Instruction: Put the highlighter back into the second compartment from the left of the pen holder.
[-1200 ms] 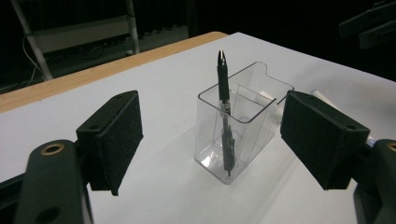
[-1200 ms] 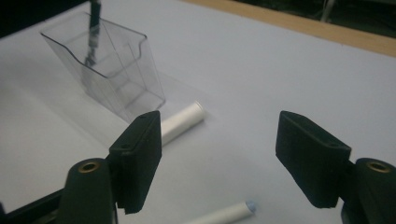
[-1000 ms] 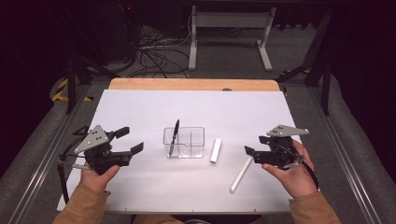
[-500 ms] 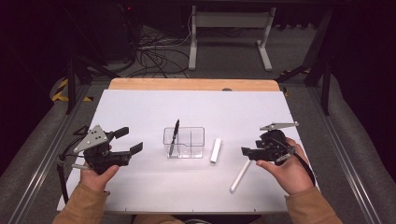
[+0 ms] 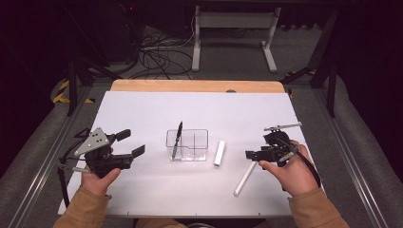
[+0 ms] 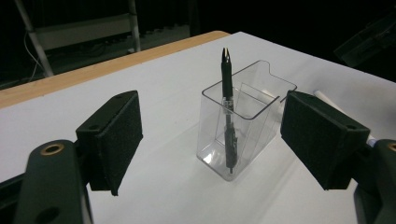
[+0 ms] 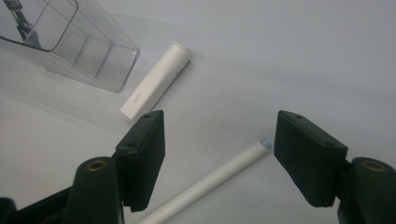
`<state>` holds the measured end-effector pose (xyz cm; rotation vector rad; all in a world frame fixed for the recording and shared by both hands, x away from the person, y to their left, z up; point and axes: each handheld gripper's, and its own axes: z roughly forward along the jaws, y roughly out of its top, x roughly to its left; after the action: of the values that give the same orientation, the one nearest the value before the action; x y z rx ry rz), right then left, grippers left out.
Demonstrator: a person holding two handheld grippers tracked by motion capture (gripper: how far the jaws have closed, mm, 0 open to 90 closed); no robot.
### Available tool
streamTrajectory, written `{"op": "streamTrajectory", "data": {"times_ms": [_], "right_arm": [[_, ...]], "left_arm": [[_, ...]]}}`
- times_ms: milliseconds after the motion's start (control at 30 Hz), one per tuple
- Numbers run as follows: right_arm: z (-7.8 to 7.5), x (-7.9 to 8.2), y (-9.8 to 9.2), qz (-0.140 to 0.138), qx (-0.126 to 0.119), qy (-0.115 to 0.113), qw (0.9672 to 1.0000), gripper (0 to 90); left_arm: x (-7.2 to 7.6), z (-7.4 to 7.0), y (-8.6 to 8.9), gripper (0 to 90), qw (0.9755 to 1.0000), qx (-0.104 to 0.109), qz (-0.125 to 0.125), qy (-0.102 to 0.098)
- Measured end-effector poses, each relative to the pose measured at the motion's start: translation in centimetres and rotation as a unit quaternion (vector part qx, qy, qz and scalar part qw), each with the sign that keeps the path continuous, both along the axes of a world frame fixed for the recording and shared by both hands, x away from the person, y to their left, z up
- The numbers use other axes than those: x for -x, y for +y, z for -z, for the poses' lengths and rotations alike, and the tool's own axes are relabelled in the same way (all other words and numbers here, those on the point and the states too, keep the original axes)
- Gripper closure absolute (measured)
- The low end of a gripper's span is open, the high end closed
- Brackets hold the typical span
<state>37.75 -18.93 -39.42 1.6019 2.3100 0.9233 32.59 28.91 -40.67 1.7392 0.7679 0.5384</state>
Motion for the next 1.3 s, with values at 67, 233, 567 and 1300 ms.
{"op": "streamTrajectory", "data": {"times_ms": [67,233,567,1300], "right_arm": [[0.0,-0.1,0.1,0.018,-0.002,0.021,0.9996,34.9],[0.2,-0.3,0.1,0.06,-0.026,0.065,0.9957,37.3],[0.8,-1.0,0.7,0.095,-0.019,0.119,0.9881,40.7],[2.5,-2.3,1.3,0.18,0.006,0.195,0.964,48.3]], "left_arm": [[0.0,0.0,0.0,21.4,1.0,0.0,0.001,0.0],[0.2,0.0,0.1,21.3,1.0,-0.002,0.0,0.0],[1.0,0.1,0.6,21.3,0.9999,0.002,-0.011,0.003],[1.1,0.2,0.5,21.4,0.9999,-0.006,-0.01,0.003]]}}
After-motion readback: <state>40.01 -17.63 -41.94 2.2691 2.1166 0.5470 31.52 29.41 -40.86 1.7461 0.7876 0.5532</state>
